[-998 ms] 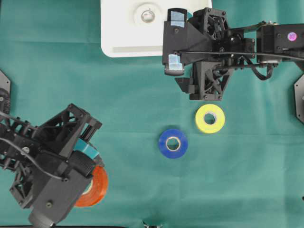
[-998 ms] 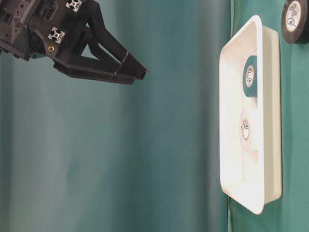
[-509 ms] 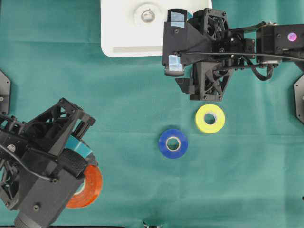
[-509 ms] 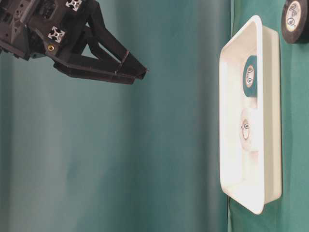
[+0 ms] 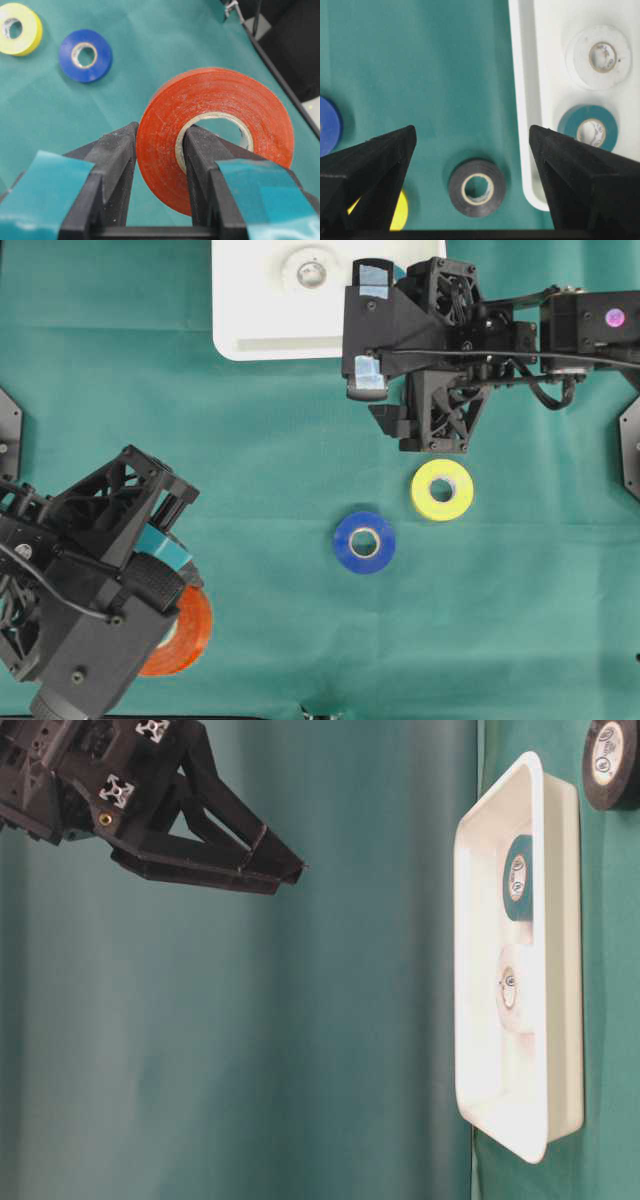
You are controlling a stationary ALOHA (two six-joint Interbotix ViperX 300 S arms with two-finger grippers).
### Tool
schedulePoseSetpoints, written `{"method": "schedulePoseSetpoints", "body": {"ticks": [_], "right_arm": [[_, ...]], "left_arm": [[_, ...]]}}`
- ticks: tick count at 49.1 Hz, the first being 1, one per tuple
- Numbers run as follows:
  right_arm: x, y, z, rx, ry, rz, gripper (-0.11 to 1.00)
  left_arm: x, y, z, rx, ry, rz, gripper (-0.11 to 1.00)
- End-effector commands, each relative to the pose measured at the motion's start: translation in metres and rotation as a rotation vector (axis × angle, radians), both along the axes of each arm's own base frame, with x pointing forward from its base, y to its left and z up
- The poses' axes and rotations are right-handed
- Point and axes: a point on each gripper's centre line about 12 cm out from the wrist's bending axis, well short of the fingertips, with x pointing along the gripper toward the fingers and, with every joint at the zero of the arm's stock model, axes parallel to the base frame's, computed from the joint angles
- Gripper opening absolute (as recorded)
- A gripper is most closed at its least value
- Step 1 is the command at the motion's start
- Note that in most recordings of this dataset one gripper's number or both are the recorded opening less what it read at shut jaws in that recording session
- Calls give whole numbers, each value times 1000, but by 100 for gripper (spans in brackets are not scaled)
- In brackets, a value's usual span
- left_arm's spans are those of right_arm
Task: Pick up the tape from a random location and place it into the white case.
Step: 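Lift the orange tape roll and carry it toward the white tray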
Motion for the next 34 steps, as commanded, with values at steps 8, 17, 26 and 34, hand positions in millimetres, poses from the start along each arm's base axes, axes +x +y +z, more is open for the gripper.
{"method": "schedulePoseSetpoints", "body": {"ticks": [8, 17, 26, 34], "right_arm": [[-1, 1, 10, 2, -31, 4, 90], [-2, 1, 10, 2, -29, 4, 90], [-2, 2, 9, 2, -28, 5, 90], [-2, 2, 10, 2, -28, 5, 90]], "left_arm": [[-3, 0, 16, -18, -44, -3, 24], [0, 8, 11, -12, -32, 22, 24], [8, 35, 1, 1, -1, 103, 24], [16, 72, -7, 10, 18, 210, 24]]}}
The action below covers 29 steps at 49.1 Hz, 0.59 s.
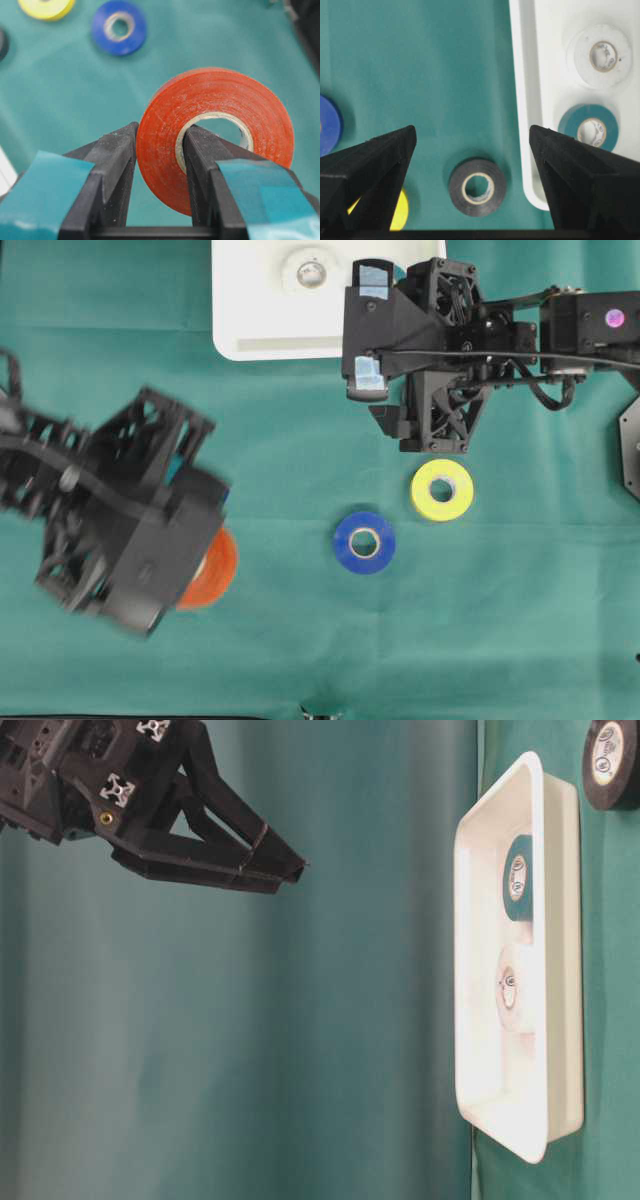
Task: Pick up the tape from a random location and place it into the white case.
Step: 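Lift the orange tape roll and carry it toward the white tray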
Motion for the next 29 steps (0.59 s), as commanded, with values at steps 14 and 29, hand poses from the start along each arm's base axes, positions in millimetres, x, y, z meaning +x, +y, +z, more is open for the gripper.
{"method": "schedulePoseSetpoints", "body": {"ticks": [14, 29], "right_arm": [[-2, 2, 9, 2, -23, 5, 90], [-2, 3, 9, 2, -22, 7, 90]], "left_arm": [[4, 102, 3, 6, -13, 290, 24], [-8, 174, 2, 40, -9, 459, 24]]}}
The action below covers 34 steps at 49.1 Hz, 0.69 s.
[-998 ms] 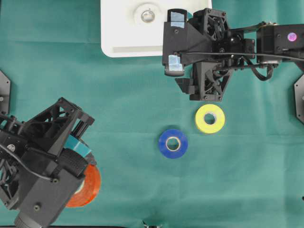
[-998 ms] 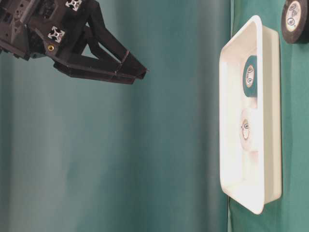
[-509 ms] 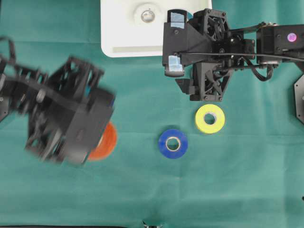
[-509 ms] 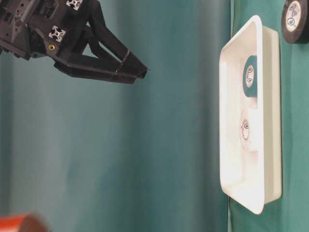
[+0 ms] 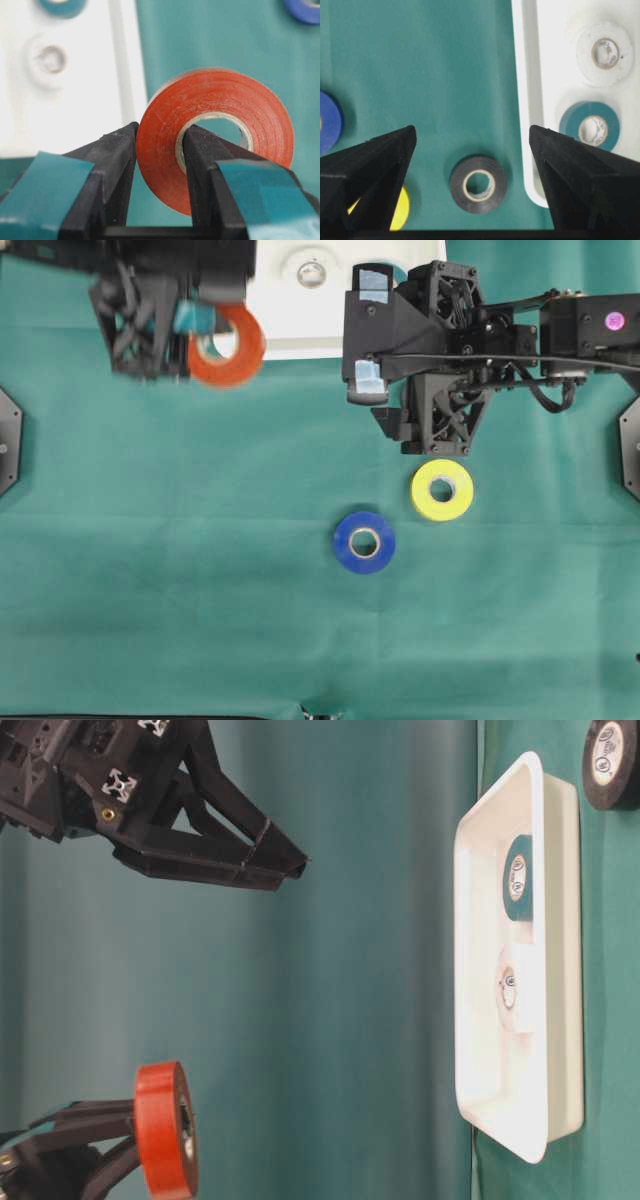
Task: Pick up the tape from a random location and place it into the white case.
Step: 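Lift the orange tape roll and carry it toward the white tray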
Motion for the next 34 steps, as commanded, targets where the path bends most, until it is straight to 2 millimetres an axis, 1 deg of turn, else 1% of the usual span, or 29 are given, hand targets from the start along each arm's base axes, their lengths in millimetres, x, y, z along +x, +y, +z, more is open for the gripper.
{"method": "schedulePoseSetpoints", "body": {"ticks": [1, 8, 15, 21, 28, 34], "right_arm": [[-2, 1, 10, 0, -31, 4, 90], [-2, 1, 9, 0, -28, 4, 90], [-2, 0, 10, -5, -29, 4, 90], [-2, 1, 9, -8, -27, 8, 90], [-2, 1, 9, -8, -27, 8, 90], [-2, 1, 9, -10, -26, 11, 90]], "left_arm": [[-10, 14, 13, 24, -37, 28, 24], [-17, 31, 13, 29, -30, 72, 24], [-19, 32, 11, 27, -24, 78, 24], [-15, 29, 8, 26, -18, 65, 24], [-10, 31, 5, 27, -12, 63, 24], [-1, 34, 4, 30, -25, 62, 24]]}}
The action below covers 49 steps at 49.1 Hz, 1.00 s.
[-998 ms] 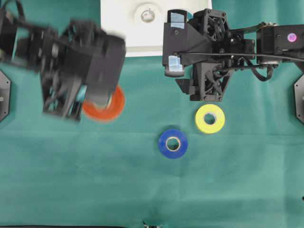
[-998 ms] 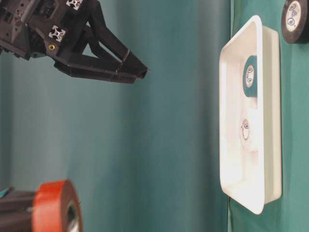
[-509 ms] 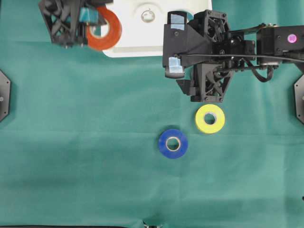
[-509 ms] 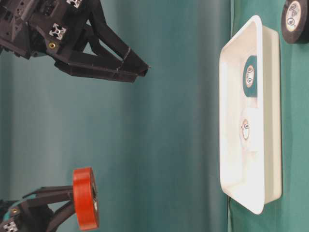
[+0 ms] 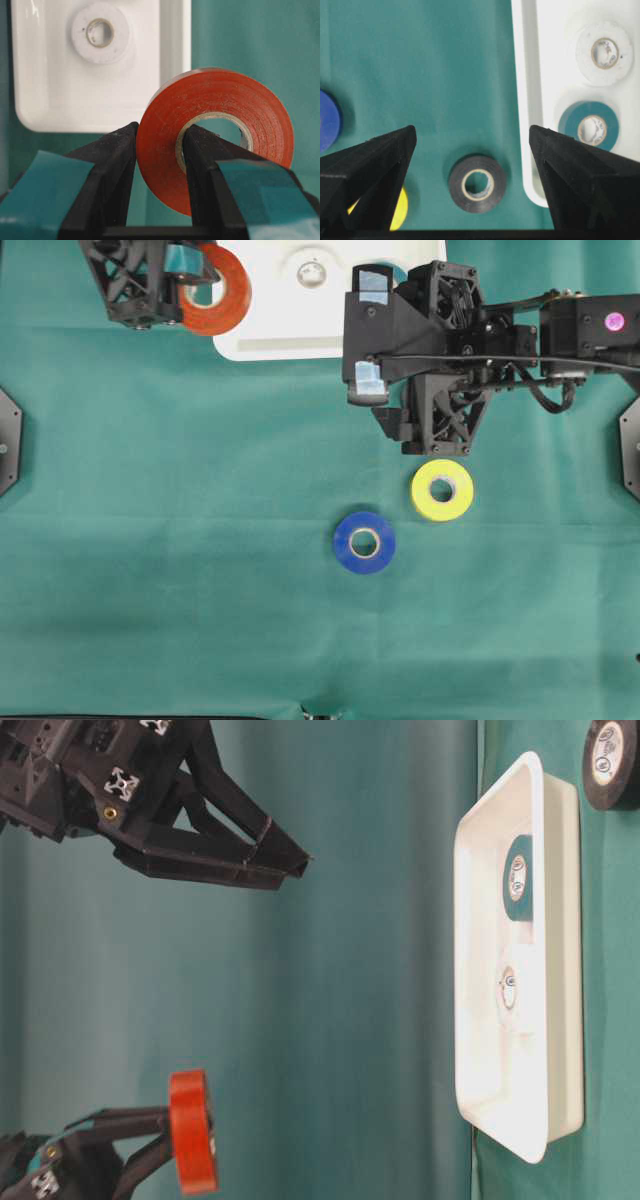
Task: Pick up the tape from a random location and place it into the white case.
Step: 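Lower the orange roll into the tray and open the left gripper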
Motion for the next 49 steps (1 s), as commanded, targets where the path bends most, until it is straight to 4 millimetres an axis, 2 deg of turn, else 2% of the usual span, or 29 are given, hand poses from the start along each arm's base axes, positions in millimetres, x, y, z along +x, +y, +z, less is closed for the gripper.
{"method": "schedulePoseSetpoints", "body": {"ticks": [1, 21, 36, 41, 49], "right_arm": [[-2, 1, 10, -4, -29, 7, 90], [-2, 1, 10, -8, -27, 9, 90], [-2, 1, 10, -9, -26, 11, 90], [-2, 1, 10, -11, -26, 12, 90], [-2, 0, 9, -12, -25, 12, 90]], "left_arm": [[7, 2, 13, 18, -51, -4, 24], [52, 18, 5, 71, -28, -89, 24], [50, 29, -6, 69, -18, -64, 24], [52, 31, -18, 72, -22, -64, 24], [53, 42, -52, 79, -32, -43, 24]]}}
